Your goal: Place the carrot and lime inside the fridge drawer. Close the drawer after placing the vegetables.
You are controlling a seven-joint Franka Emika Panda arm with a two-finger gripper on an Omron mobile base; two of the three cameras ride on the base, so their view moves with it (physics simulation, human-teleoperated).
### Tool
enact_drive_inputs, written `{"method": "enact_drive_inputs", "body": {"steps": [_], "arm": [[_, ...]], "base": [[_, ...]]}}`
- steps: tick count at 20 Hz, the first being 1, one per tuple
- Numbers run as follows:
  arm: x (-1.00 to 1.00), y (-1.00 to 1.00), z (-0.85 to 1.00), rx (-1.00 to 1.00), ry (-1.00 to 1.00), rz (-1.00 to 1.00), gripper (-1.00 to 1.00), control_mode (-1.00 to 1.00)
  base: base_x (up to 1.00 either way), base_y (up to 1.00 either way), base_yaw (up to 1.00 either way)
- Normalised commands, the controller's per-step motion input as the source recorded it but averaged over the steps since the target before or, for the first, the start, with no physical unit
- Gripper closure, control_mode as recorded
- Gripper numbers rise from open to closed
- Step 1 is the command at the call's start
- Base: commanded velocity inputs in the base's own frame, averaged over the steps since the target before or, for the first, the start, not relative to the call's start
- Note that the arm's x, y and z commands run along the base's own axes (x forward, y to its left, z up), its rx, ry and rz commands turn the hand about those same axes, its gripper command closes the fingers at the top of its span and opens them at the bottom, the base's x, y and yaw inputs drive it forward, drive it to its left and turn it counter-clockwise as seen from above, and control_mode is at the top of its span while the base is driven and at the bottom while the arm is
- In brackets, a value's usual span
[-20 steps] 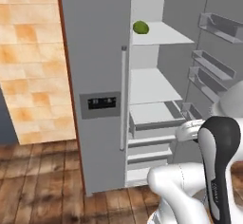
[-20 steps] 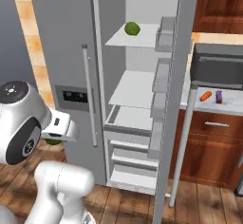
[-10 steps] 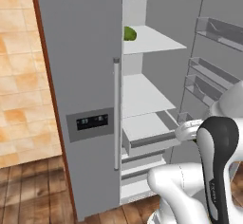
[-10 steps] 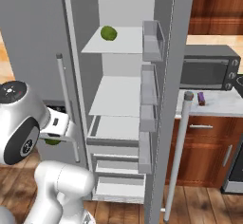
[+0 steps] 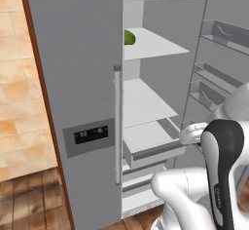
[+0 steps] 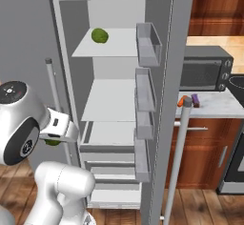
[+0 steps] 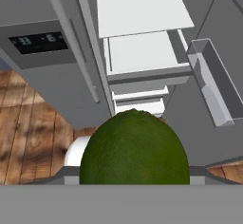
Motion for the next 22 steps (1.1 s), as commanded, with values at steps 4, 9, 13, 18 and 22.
{"method": "enact_drive_inputs", "body": {"steps": [4, 9, 13, 18, 22], "arm": [[0.26, 0.00, -0.03, 0.00, 0.02, 0.00, 1.00, -1.00], [0.80, 0.00, -0.26, 0.00, 0.14, 0.00, 1.00, -1.00], [0.84, -0.02, -0.54, 0.00, 0.19, 0.00, 1.00, -1.00], [0.75, 0.00, -0.61, 0.00, 0.11, 0.00, 1.00, -1.00], [0.54, -0.14, -0.66, 0.02, 0.00, 0.00, 1.00, -1.00]], "base": [[0.17, 0.00, -0.02], [0.00, 0.00, 0.00], [0.00, 0.00, 0.00], [0.00, 0.00, 0.00], [0.00, 0.00, 0.00]]}}
